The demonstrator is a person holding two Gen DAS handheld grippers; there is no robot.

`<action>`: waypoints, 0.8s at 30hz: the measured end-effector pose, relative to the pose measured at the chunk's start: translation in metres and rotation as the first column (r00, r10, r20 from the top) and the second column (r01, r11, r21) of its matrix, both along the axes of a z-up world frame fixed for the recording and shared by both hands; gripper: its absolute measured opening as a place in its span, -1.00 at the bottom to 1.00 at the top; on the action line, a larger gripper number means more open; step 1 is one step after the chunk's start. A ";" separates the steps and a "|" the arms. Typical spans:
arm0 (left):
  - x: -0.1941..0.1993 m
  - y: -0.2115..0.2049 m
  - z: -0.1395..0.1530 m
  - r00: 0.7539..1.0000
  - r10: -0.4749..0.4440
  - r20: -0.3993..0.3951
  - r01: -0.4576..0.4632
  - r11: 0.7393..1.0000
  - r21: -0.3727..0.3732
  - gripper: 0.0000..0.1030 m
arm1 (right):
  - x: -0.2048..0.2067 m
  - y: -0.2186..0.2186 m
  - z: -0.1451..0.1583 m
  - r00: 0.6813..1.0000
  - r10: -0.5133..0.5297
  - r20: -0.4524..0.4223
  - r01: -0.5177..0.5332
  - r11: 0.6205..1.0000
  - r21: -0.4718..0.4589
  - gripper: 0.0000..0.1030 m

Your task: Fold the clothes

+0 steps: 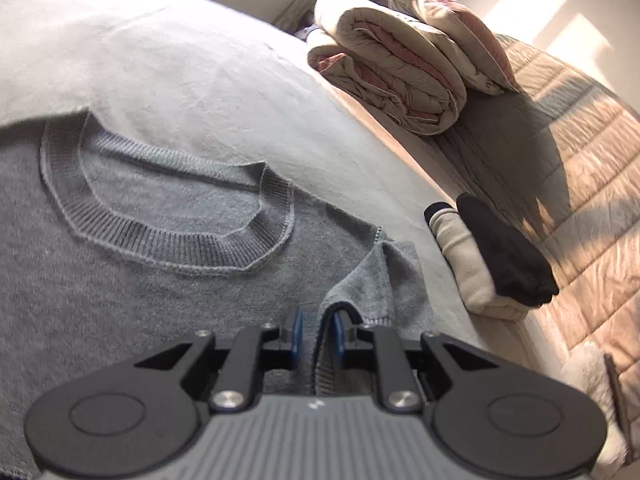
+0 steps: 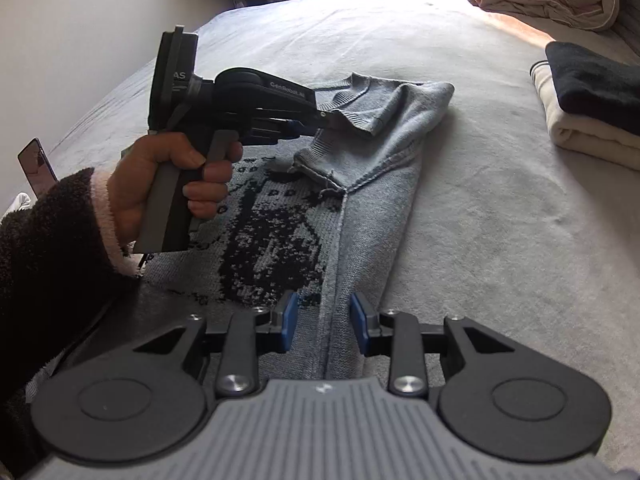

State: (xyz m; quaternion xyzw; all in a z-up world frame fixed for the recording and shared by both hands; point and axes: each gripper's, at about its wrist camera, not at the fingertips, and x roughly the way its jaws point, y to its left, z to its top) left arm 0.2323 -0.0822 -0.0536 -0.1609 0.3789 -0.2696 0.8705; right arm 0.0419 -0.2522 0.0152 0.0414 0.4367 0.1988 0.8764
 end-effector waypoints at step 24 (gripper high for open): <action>0.026 0.005 -0.015 0.999 0.034 -0.031 -0.036 0.997 -0.066 -0.83 | 0.005 0.023 -0.022 0.995 0.067 0.073 -0.052 0.981 -0.186 -0.41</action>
